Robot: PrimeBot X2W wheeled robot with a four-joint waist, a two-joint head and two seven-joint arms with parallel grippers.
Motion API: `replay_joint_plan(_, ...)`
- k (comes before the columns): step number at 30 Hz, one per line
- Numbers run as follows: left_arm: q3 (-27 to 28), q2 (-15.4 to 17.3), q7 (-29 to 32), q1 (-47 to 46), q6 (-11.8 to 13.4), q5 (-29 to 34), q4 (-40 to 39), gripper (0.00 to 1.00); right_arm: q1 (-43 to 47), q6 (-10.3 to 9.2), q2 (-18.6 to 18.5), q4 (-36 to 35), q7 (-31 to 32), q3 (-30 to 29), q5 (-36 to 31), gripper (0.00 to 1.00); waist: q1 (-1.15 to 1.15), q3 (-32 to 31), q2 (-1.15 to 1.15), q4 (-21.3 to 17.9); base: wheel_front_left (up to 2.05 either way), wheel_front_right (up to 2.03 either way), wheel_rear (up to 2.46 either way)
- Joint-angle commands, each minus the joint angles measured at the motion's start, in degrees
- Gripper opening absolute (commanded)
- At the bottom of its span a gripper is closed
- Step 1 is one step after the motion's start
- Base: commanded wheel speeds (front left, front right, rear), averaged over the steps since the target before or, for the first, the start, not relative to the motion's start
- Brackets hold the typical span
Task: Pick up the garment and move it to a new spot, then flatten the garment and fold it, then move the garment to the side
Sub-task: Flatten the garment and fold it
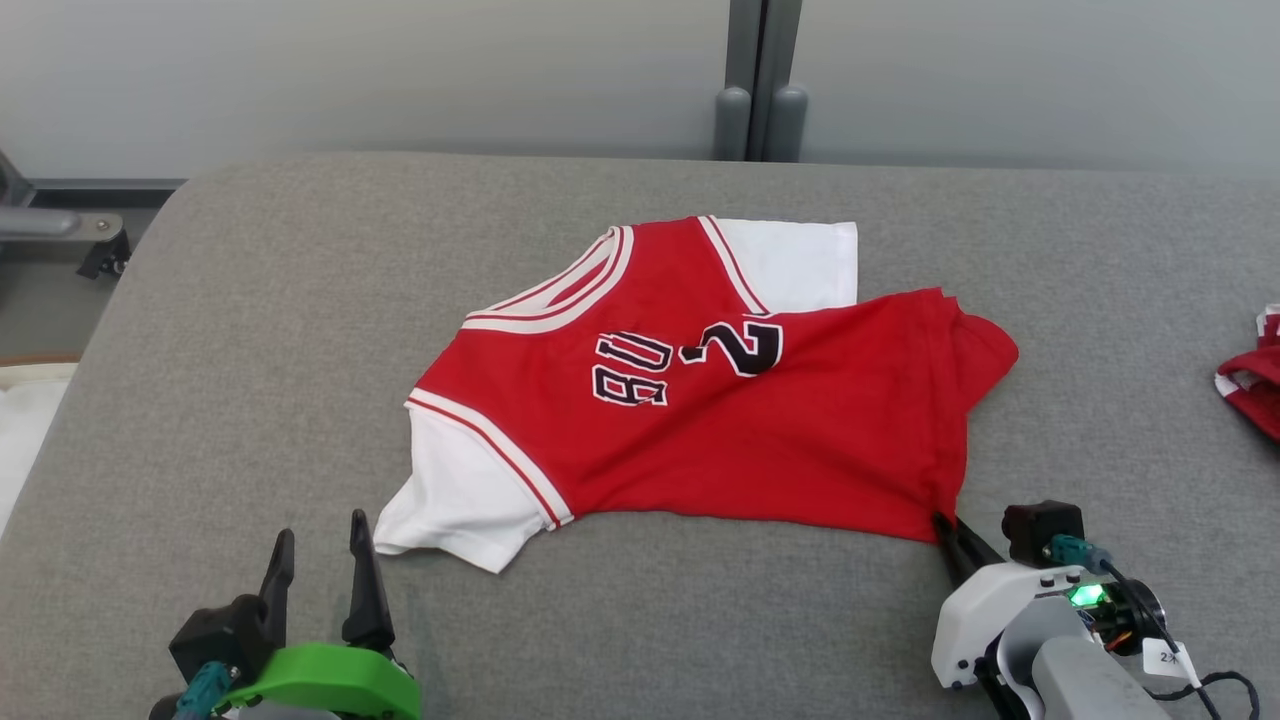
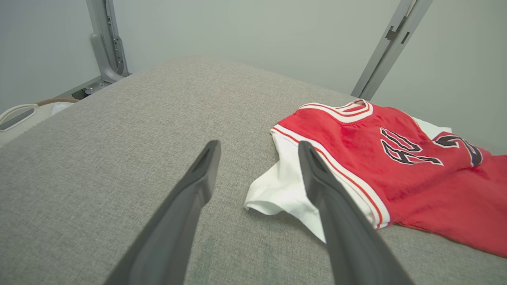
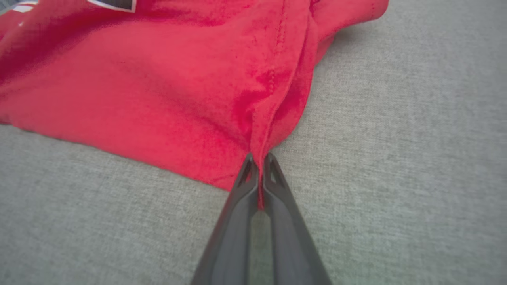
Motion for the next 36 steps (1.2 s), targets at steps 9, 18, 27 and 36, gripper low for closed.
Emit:
replay_joint_plan(9, -0.2, 2.0, 5.1, -3.0, -2.8, -2.4, 7.5, 1.0, 0.0, -0.09, -0.4, -4.1, -0.9, -6.1, -2.8, 0.0, 0.0, -0.1, 0.0, -1.8, 0.0, 0.0, 0.0)
replay_joint_plan(18, -4.0, 2.4, 9.7, -6.1, -5.0, -4.3, 13.6, 1.0, 1.4, -0.09, -0.4, -6.9, -0.4, -7.7, -4.3, 0.0, 0.0, 0.5, 0.0, -2.6, 0.0, 0.0, 0.0)
replay_joint_plan(27, -6.9, 3.0, 8.5, -10.3, -5.7, -4.5, 20.1, 1.0, 1.4, -0.09, -0.4, -8.7, 0.4, -6.2, -3.5, 0.0, 0.0, 1.7, 0.0, -3.4, 0.0, 0.0, 0.0)
replay_joint_plan(36, -10.5, 3.2, 5.3, -13.4, -6.0, -5.7, 24.4, 0.0, 1.7, -0.09, -0.4, -10.6, 1.0, -5.9, -3.8, 0.0, 0.0, 2.0, 0.0, -4.3, 0.0, 0.0, 0.0)
